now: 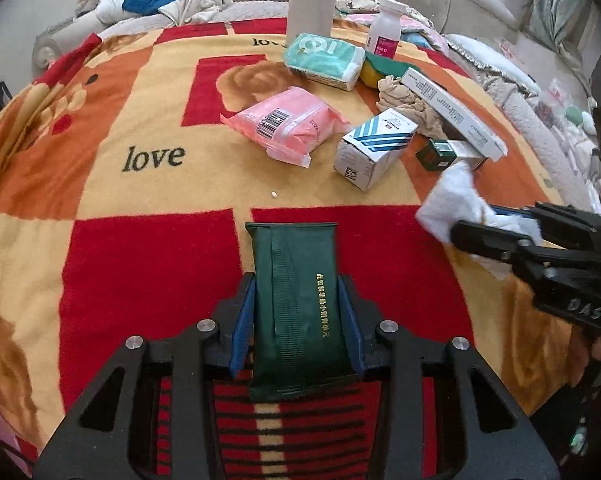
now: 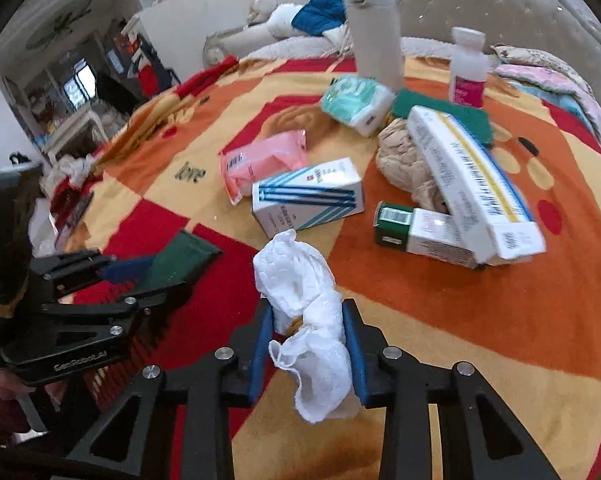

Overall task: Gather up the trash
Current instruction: 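Grasp green pouch with left gripper while right gripper grasps white tissue, then carry both items over the black bin and open both grippers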

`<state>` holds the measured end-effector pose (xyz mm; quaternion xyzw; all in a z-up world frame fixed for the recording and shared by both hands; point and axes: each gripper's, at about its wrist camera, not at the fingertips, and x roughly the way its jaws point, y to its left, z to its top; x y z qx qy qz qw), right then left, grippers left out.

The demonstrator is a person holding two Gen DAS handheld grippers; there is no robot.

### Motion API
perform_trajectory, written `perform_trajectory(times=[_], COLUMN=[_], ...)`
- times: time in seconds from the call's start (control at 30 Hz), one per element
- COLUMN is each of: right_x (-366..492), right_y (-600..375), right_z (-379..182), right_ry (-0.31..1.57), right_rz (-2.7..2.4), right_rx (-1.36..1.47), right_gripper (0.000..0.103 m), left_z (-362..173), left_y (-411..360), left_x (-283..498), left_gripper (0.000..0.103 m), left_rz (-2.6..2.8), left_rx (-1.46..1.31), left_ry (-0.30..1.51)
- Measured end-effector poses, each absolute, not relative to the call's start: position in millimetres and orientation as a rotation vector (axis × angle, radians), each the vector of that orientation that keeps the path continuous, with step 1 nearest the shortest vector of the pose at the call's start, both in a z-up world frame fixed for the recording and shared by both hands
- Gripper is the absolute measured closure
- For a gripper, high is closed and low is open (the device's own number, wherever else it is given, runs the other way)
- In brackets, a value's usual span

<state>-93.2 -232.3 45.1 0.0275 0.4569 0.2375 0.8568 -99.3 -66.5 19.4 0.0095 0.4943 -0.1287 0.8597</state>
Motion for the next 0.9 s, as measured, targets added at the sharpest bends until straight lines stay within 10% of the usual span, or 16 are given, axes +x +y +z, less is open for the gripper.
perform_trajectory(times=[0.9], right_x=[-167], right_y=[-385], right_z=[91], right_ry=[0.83], right_rz=[0.254], right_rx=[0.253], right_gripper=[0.07], left_z=[73], left_y=[-196], left_x=[-133], left_gripper=[0.066], left_rz=[-0.477], left_rx=[0.088], left_ry=[0.938])
